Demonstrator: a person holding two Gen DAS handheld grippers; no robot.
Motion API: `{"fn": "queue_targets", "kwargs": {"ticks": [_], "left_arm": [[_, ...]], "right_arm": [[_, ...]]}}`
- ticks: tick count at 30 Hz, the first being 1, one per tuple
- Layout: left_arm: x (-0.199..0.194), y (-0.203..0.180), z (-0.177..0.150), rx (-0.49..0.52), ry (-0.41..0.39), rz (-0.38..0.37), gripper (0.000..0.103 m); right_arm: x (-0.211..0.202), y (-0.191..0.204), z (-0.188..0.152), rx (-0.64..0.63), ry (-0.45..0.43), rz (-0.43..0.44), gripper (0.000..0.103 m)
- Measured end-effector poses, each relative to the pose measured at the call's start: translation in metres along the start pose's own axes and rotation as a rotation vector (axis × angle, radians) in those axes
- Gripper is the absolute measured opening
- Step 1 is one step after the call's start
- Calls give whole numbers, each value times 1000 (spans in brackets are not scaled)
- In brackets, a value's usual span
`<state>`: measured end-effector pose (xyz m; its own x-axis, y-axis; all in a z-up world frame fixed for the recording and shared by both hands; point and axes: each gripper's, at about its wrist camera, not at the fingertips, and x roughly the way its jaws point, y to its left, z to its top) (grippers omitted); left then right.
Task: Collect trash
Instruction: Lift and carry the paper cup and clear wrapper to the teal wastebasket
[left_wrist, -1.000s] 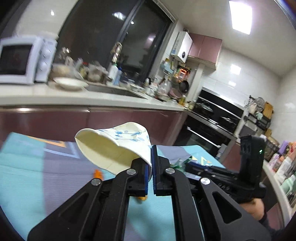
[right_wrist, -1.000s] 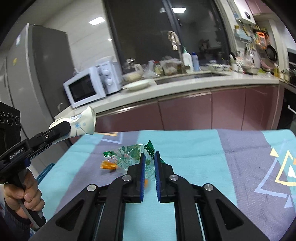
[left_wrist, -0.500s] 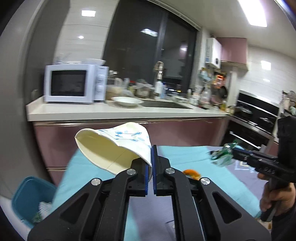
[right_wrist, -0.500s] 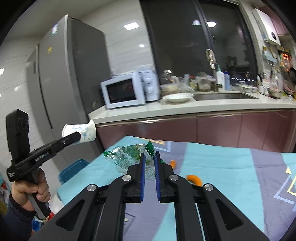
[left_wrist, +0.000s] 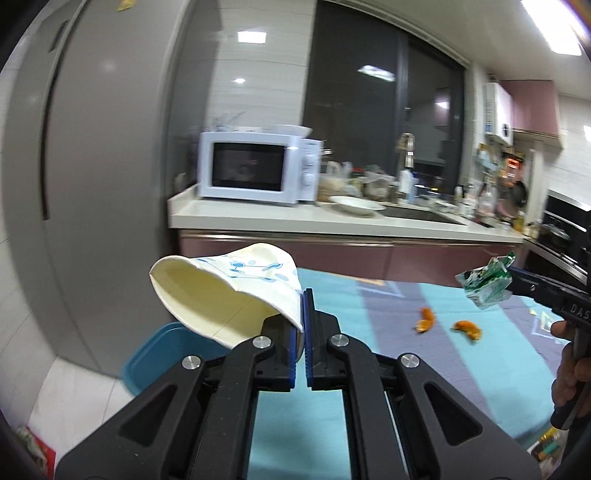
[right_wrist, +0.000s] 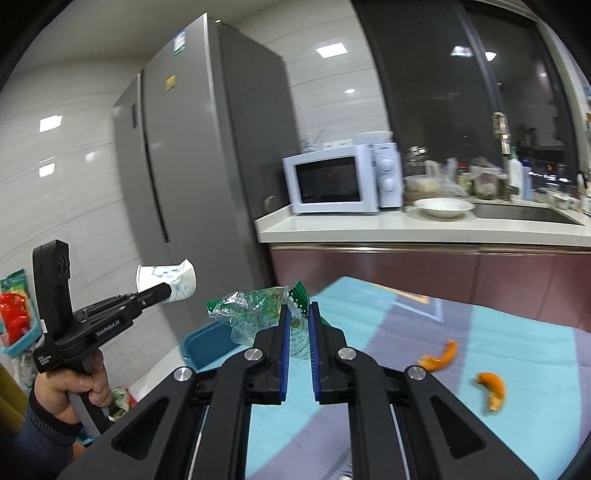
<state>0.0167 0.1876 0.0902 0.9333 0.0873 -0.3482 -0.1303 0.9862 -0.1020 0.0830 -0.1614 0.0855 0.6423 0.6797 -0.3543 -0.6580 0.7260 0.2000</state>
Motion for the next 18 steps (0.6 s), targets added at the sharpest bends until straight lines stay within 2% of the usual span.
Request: {"fn": "queue_targets", "kwargs": {"ticks": [2, 8, 18], "left_arm": [[-7, 22, -4, -6, 7, 47, 3], [-9, 61, -14, -30, 41, 124, 3], [36, 96, -31, -53, 128, 210, 3]], "right_arm": [[10, 9, 2, -6, 9, 25, 8], [45, 34, 11, -29, 43, 82, 8], [125, 67, 17, -65, 139, 137, 8]]}}
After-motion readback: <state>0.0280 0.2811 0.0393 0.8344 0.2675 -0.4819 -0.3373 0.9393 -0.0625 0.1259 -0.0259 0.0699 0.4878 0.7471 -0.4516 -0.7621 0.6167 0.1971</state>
